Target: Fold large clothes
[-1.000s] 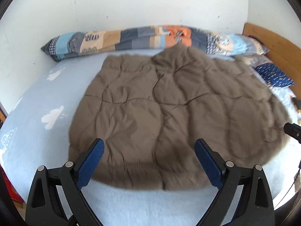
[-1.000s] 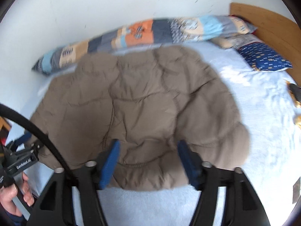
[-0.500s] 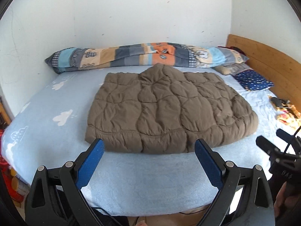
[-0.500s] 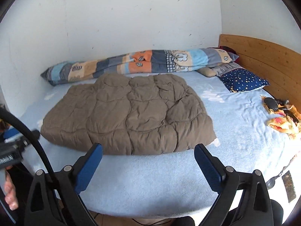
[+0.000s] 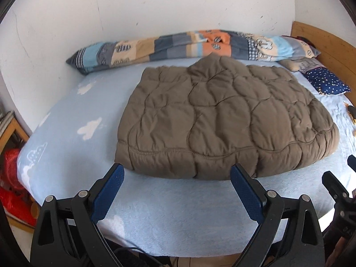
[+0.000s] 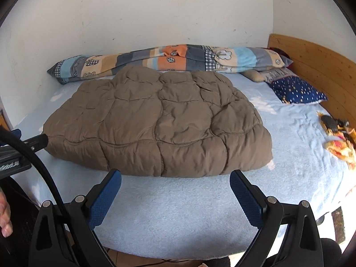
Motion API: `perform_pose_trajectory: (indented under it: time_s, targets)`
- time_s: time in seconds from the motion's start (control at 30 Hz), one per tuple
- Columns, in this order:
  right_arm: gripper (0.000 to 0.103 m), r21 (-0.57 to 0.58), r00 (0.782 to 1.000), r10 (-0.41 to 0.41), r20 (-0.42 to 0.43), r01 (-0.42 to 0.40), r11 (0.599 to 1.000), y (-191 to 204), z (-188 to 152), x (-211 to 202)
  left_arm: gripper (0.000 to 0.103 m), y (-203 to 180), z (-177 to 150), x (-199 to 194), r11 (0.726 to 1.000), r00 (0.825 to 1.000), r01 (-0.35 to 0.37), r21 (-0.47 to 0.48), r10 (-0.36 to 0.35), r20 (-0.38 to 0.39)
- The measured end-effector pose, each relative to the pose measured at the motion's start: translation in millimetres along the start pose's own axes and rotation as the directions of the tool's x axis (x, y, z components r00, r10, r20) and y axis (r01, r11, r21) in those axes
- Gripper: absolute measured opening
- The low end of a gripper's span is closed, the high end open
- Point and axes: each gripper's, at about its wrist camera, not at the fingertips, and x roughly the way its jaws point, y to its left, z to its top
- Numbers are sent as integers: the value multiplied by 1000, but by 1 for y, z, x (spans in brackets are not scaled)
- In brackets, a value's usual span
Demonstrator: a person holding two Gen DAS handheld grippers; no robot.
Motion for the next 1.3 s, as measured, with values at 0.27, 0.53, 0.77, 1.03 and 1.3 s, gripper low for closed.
perform_pose_trajectory:
  time_s: [0.27,0.53,0.77,1.03,1.3]
  targets:
    - [100,-27,1000,14,1,-14,1000,9,1,4,96,-2,-3,8,1000,999,-14,23,15,-41]
    - [100,-30,1000,13,0,-13,999,10,1,4,96,-4,-3,9,999,999,-14,32,15,-44]
    - [100,-28,1000,12,0,-12,1000,10,1,4,96,-5,-4,7,999,999,-18,37,19,-47]
    - [100,-24,1000,11,2,-11,1000,6,1,5,96,-7,-4,8,999,999,-19,43,21,-48]
    - [100,-23,1000,9,1,-9,1000,5,1,5,96,-7,-4,7,999,998,-26,46,28,-51]
